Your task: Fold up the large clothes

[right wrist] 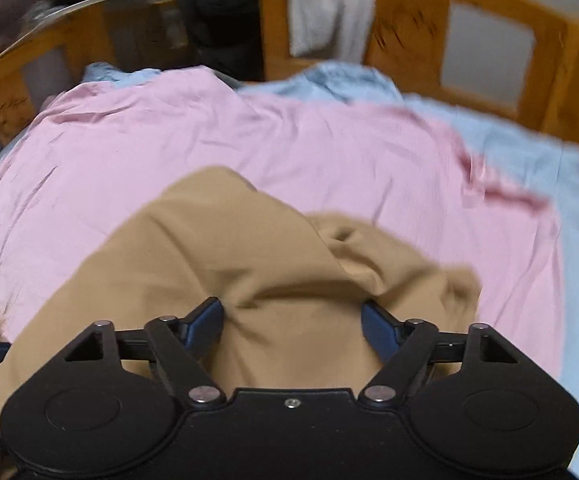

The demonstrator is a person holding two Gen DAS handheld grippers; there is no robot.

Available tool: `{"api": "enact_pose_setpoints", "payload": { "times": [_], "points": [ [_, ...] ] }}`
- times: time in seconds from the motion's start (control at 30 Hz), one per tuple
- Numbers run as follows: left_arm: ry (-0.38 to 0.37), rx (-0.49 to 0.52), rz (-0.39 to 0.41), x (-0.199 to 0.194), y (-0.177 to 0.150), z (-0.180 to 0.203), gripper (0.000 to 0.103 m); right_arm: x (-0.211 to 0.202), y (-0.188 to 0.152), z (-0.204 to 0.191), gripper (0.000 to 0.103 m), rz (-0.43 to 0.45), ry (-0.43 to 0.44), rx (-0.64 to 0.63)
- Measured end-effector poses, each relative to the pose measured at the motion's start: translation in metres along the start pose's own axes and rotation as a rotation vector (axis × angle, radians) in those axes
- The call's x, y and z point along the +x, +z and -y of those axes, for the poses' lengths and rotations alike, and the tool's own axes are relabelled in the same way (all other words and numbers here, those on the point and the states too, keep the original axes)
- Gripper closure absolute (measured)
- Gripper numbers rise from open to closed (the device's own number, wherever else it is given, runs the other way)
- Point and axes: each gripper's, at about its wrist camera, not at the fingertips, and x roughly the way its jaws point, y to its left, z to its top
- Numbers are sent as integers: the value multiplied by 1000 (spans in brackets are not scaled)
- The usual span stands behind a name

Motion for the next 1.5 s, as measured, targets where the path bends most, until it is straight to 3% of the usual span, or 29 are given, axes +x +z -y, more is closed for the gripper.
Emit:
{"api": "enact_pose_setpoints", "payload": {
  "times": [0.17,0.23,0.33,0.5,0.63,0.73,0.83,0.97,1.07,1.17,1.3,1.33,1.37,1.4,1.5],
  "points": [
    [9,13,-3,1,0,3,33,4,-9,-1,20,1,-4,23],
    [6,2,-7,-1,1,2,33,-8,-6,0,26,13,-11,6],
    [-5,-28,-13,-9,4,-1,32,-47,-11,2,28,65,-51,-15],
    [-15,-6,-8,-23,3,2,26,-130,-58,-5,27,134,-117,-29],
    [19,23,-30,-17,-3,10,26,-158,-98,-14,27,68,-114,11],
    [38,37,-28,-12,-4,15,25,-148,-117,-23,27,-14,-184,22],
    [64,73,-19,-7,-9,22,24,-134,-128,-19,28,-55,-209,122],
    [48,40,-31,-8,-8,17,24,-161,-133,-8,29,62,-209,282],
    [40,15,-40,-7,-9,13,22,-180,-145,9,29,126,-288,443],
    [49,23,-35,-7,-10,14,22,-176,-154,30,30,84,-297,586],
    [51,31,-39,-5,-10,17,21,-159,-158,35,41,50,-242,622],
    [49,28,-40,-4,-9,17,20,-156,-157,31,48,58,-221,608],
    [48,25,-42,-4,-9,16,20,-152,-156,27,65,67,-206,583],
    [48,23,-43,-3,-9,16,20,-150,-153,23,73,79,-209,550],
    [55,27,-40,-3,-11,18,19,-149,-148,13,84,120,-227,458]
  ]
}}
